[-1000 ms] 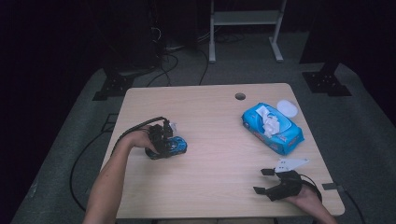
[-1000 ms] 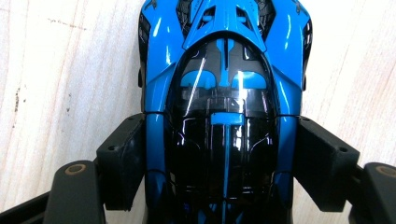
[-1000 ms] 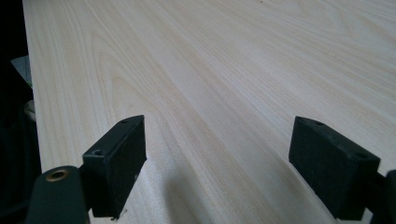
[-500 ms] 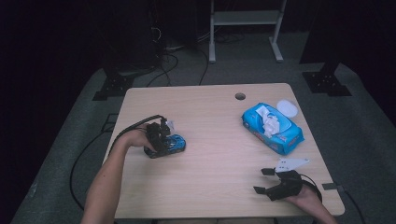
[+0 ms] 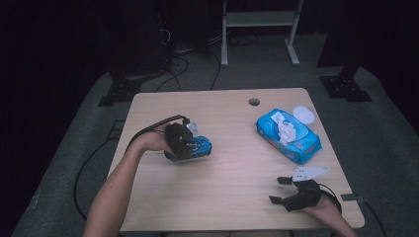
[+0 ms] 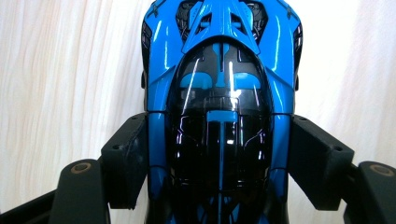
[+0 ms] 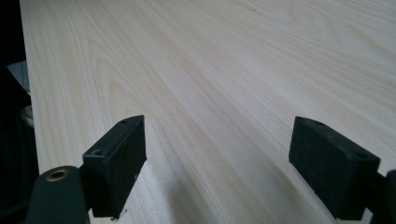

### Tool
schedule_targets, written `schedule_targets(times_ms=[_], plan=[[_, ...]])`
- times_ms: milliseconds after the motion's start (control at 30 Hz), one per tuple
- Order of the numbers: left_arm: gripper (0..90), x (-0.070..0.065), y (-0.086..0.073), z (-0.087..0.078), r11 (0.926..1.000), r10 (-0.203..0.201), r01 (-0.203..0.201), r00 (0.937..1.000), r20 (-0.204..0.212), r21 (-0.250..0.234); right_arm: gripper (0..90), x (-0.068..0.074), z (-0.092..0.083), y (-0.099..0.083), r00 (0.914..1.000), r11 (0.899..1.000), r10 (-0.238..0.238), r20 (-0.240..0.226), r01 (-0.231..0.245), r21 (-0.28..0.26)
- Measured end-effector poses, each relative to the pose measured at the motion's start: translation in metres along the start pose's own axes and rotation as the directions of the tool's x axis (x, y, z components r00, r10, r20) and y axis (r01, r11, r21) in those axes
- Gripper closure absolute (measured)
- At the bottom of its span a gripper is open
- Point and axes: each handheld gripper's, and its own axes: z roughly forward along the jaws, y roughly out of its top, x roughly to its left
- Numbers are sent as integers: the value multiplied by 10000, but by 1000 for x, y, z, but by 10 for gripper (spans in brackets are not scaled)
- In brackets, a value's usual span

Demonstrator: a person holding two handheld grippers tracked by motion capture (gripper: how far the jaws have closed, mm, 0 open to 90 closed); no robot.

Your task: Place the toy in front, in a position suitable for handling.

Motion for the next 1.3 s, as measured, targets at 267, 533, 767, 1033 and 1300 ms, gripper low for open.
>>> schedule_targets(times_ms=[267,533,767,1033,1300], plan=[[280,-24,39,19,9971,701,-687,9965,450,-318,181,-1,-4,0,10000,9999,-21,51,22,-100],[280,-48,62,43,9905,1377,-1370,9867,865,-131,181,0,-4,-1,10000,9999,-63,37,64,-89],[280,-59,74,58,9901,1402,-1406,9842,1080,-38,181,0,-4,-1,10000,9999,-94,15,94,-81],[279,-70,82,68,9902,1386,-1398,9823,1261,12,181,0,-4,-1,9999,9999,-110,17,110,-69],[280,-75,86,76,9887,1458,-1492,9780,1494,115,182,0,-3,-1,9999,9999,-135,8,135,-59]])
